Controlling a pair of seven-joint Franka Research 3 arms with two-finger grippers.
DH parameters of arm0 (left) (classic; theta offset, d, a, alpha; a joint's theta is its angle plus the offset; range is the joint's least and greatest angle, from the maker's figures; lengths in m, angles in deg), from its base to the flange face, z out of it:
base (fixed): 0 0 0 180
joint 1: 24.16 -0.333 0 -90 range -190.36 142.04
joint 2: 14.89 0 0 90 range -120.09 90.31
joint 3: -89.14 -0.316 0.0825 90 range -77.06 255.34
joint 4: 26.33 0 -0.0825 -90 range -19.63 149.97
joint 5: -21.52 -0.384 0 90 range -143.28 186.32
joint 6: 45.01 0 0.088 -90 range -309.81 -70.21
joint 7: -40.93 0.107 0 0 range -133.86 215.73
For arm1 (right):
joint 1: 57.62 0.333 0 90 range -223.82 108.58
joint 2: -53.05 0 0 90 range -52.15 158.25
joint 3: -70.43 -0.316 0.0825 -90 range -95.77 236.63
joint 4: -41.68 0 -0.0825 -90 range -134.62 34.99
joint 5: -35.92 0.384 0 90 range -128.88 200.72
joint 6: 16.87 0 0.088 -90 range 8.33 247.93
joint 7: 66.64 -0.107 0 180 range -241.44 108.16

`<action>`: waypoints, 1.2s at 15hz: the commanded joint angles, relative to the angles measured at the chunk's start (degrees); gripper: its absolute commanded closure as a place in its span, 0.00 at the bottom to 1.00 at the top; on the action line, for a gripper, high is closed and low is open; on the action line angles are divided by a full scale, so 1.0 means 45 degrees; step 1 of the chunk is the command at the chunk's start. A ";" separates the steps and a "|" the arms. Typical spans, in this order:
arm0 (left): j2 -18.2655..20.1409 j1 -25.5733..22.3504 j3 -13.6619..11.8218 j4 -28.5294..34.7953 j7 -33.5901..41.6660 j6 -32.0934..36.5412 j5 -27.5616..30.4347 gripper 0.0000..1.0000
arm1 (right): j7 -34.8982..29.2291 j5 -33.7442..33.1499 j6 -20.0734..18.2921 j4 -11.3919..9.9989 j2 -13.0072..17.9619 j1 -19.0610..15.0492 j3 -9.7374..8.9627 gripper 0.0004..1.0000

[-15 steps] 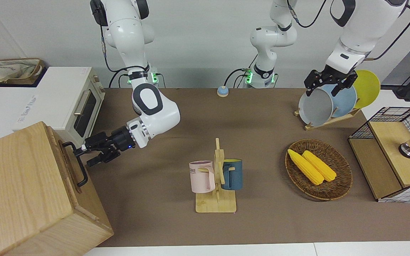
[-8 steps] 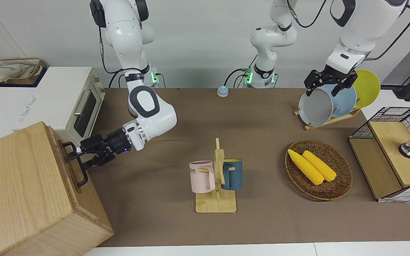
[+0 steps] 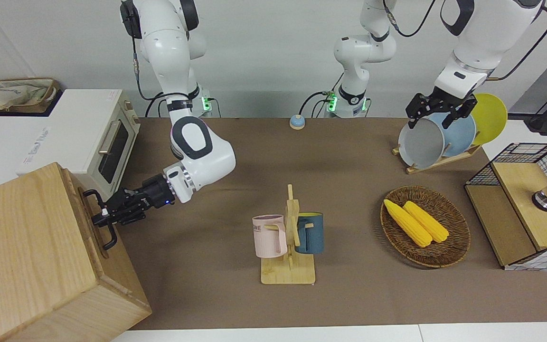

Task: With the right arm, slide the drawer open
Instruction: 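Pull the drawer handle toward the robot with the right gripper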

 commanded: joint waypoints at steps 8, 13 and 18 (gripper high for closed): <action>-0.0145 -0.0068 0.0089 -0.0312 0.0105 0.0250 -0.0219 0.01 | 0.0362 0.1608 -0.1906 0.0290 0.0103 0.1972 -0.0072 1.00; -0.0145 -0.0068 0.0089 -0.0331 0.0124 0.0250 -0.0219 0.01 | 0.0440 0.2544 -0.3038 0.0309 0.0122 0.3260 -0.0072 1.00; -0.0145 -0.0068 0.0089 -0.0311 0.0124 0.0250 -0.0219 0.01 | 0.0421 0.3033 -0.4134 0.0309 0.0064 0.4491 -0.0053 1.00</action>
